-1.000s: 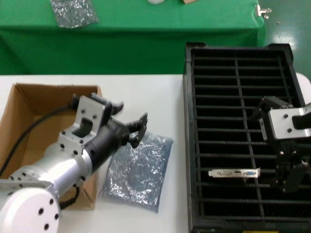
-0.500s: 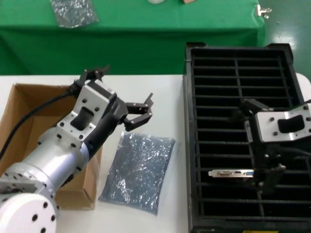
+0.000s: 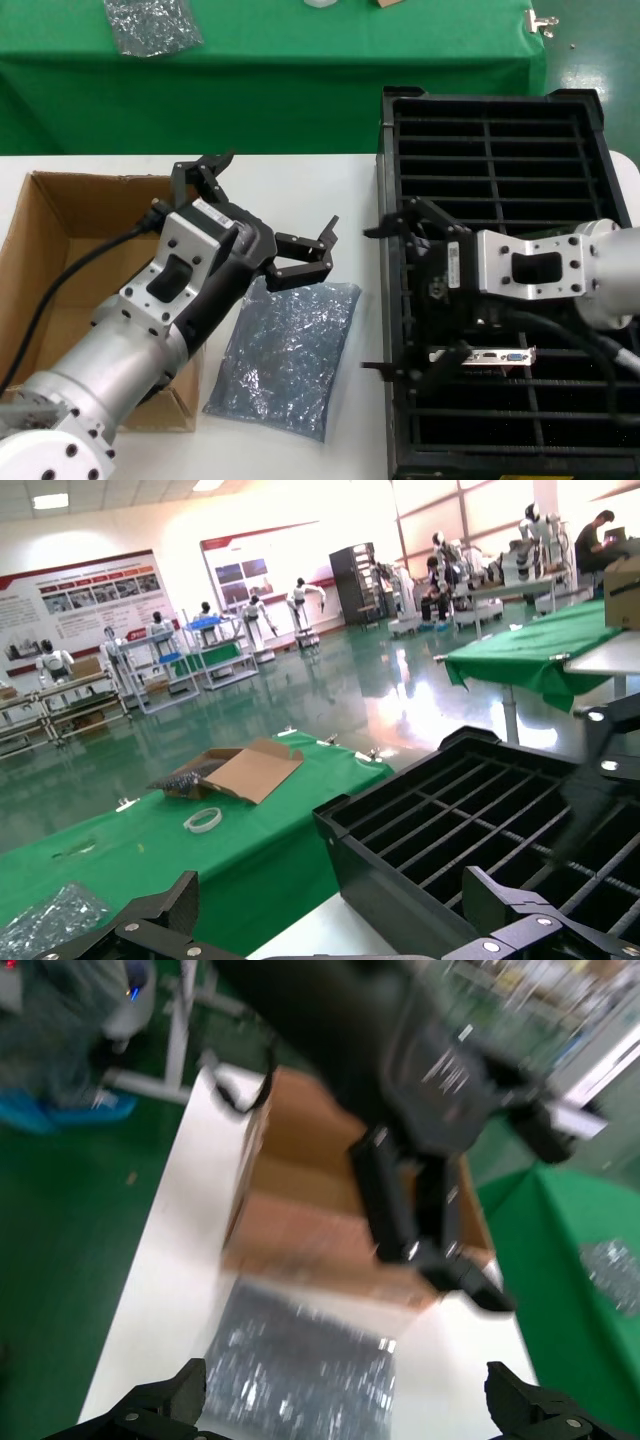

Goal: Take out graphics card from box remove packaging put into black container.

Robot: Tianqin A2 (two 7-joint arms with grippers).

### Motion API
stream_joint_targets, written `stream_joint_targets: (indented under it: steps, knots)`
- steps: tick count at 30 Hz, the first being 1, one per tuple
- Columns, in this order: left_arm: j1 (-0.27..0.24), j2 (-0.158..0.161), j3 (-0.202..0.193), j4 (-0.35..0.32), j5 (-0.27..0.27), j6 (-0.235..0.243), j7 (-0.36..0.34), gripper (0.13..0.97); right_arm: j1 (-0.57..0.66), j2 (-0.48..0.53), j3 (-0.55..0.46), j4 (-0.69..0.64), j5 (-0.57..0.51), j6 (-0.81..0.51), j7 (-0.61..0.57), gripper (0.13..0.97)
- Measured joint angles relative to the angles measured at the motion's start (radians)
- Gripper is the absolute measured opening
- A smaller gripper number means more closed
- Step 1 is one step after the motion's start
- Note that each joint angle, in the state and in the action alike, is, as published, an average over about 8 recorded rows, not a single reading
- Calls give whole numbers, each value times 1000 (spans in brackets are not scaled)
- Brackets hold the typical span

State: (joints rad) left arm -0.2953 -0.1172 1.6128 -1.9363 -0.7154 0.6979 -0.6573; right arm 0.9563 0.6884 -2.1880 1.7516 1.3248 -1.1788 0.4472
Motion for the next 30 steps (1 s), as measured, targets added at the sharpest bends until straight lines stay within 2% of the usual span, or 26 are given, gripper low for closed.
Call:
stream_joint_targets:
  steps: [4,13,30]
  knots:
    - [21,-13,-1,24,-77,-50,47,923,-68,-28,42,-11,34,84,-31,966]
    - [68,-42,-3,77,-248,-160,150,965,-219,-89,135,-35,109,269,-102,966]
    - [156,-96,-7,177,-571,-368,346,966,-504,-205,310,-80,250,621,-236,966]
